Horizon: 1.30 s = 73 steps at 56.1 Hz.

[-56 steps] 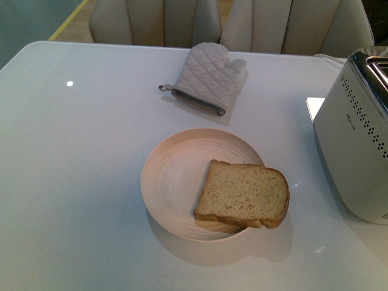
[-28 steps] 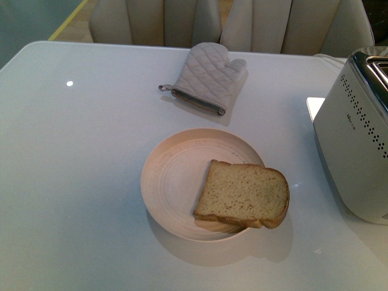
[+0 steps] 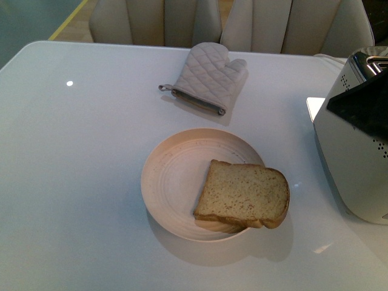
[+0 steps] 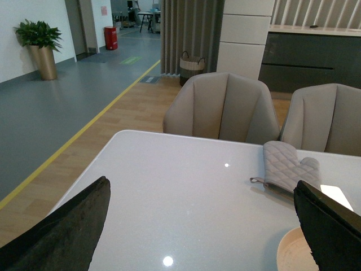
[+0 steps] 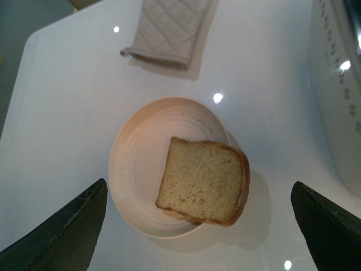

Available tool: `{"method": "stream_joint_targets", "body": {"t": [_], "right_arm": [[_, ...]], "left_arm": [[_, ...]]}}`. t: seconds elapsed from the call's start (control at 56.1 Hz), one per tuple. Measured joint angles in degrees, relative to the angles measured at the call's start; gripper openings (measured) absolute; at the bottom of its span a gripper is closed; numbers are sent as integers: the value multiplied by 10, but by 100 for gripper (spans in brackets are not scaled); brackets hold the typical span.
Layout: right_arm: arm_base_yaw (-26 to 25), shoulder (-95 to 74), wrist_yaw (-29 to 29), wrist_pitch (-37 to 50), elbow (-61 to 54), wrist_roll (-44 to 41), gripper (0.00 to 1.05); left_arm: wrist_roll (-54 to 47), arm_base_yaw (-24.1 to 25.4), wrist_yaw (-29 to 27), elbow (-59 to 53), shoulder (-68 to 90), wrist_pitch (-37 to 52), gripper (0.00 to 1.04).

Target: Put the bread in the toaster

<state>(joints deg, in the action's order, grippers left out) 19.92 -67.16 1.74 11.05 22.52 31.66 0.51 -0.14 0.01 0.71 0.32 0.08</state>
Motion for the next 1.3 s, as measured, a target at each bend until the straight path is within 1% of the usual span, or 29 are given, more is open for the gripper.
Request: {"method": "stream_joint_targets", "body": {"t": [0.268,0.41,0.589,0.767,0.892,1.142,1.302], "right_arm": [[11,-189,-20,44,21,94,96],[17,-261,-23,56,31,126,96],[21,-359,-26,94,54,155,96],[20,-445,-32,112,87,157,96],[9,-494,-36,135,120,148,96],[0,-531,-61,150,155,136,96],[1,-546,-65,155,163,131,96]], "left_arm": [[0,0,0,0,0,0,97],[0,0,0,0,0,0,97],[0,0,0,0,0,0,97],[0,0,0,0,0,0,97],[0,0,0,0,0,0,97],[0,0,0,0,0,0,97],[0,0,0,0,0,0,97]]}}
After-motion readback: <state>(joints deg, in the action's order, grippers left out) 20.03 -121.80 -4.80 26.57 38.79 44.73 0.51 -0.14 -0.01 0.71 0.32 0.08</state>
